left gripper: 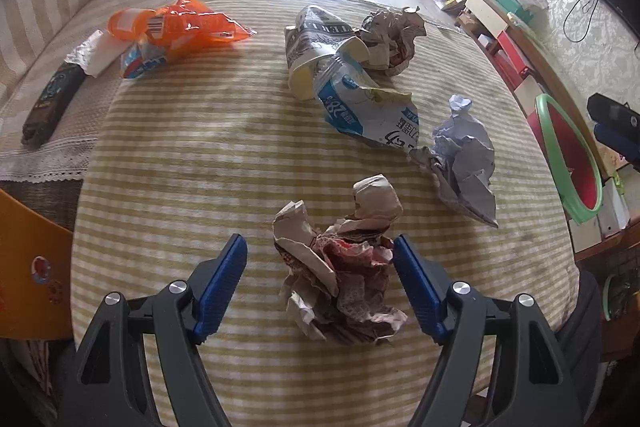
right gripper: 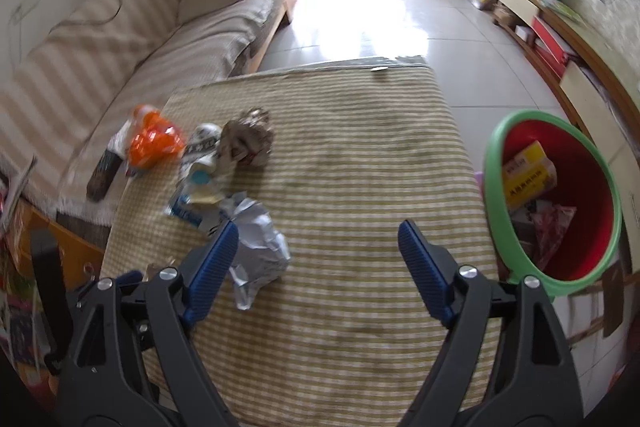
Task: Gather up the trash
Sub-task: 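Move both open tools back over the table toward the remaining trash, then grasp the crumpled brown paper with the left tool while the right tool grasps the blue-white snack bag, then carry the brown paper and blue-white bag over the red bin with both tools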
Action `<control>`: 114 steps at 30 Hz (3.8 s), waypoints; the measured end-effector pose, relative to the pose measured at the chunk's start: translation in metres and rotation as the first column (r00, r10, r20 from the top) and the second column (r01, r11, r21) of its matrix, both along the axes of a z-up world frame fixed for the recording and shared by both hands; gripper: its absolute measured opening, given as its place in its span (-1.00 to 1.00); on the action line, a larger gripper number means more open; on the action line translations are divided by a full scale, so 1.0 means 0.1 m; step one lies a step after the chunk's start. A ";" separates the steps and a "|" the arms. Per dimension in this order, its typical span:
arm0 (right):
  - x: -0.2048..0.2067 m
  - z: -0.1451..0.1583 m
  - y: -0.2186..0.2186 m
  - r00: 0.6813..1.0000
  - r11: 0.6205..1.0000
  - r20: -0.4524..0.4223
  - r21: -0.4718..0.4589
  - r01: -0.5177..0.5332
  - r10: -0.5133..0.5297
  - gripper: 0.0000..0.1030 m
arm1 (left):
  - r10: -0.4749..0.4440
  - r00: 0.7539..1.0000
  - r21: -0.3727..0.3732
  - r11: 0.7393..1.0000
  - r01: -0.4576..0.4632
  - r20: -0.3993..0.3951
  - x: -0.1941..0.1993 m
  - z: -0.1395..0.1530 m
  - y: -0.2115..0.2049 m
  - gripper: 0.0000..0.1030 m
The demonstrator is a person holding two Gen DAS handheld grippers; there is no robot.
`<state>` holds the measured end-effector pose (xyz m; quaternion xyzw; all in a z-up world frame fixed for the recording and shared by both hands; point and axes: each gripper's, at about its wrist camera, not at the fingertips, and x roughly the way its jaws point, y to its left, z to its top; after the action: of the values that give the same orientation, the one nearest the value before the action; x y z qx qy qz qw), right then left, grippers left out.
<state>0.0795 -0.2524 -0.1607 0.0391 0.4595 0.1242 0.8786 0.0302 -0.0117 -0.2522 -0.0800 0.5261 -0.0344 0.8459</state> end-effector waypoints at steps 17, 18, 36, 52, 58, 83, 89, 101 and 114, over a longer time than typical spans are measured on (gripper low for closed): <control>0.61 -0.42 1.42 0.906 0.891 -0.141 -0.175 -0.420 0.399 0.64 | 0.019 1.000 -0.107 0.994 -0.020 -0.006 -0.14 0.21 0.25 -0.32; 0.66 -0.50 1.50 0.898 0.881 -0.164 -0.188 -0.435 0.408 0.64 | 0.026 1.000 -0.101 0.995 -0.027 -0.009 -0.16 0.20 0.27 -0.32; 0.33 -0.24 1.09 0.927 0.930 -0.107 -0.033 -0.365 0.360 -0.57 | 0.028 0.999 -0.065 0.997 -0.030 -0.034 -0.12 0.07 0.30 0.13; 0.00 0.09 0.84 0.962 0.960 -0.015 0.062 -0.273 0.274 -0.57 | 0.044 0.997 -0.077 0.996 -0.039 0.060 -0.09 0.41 0.24 -0.29; -0.01 0.37 0.68 0.974 0.971 0.071 0.093 -0.220 0.214 -0.57 | 0.043 0.980 0.025 0.999 -0.048 0.192 0.03 0.91 0.08 -0.29; -0.03 0.81 -0.08 0.985 0.984 0.175 0.173 -0.032 0.002 -0.56 | -0.017 0.934 0.053 0.999 -0.002 0.356 0.32 1.74 -0.34 -0.29; -0.04 0.84 -0.15 0.982 0.984 0.186 0.177 -0.013 -0.021 -0.56 | -0.037 0.930 0.059 0.998 0.016 0.366 0.36 1.79 -0.41 -0.29; -0.07 0.86 -0.33 0.980 0.982 0.189 0.186 0.033 -0.068 -0.56 | -0.105 0.916 0.086 0.993 0.078 0.388 0.47 1.89 -0.72 -0.29; -0.11 0.77 -0.62 0.977 0.976 0.166 0.193 0.101 -0.134 -0.56 | -0.158 0.914 0.092 0.987 0.133 0.373 0.53 1.87 -0.99 -0.28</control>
<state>0.0690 -0.3141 -0.0839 0.1361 0.3626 0.1166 0.9146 0.0829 -0.1106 -0.0647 -0.0051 0.3580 -0.0949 0.9289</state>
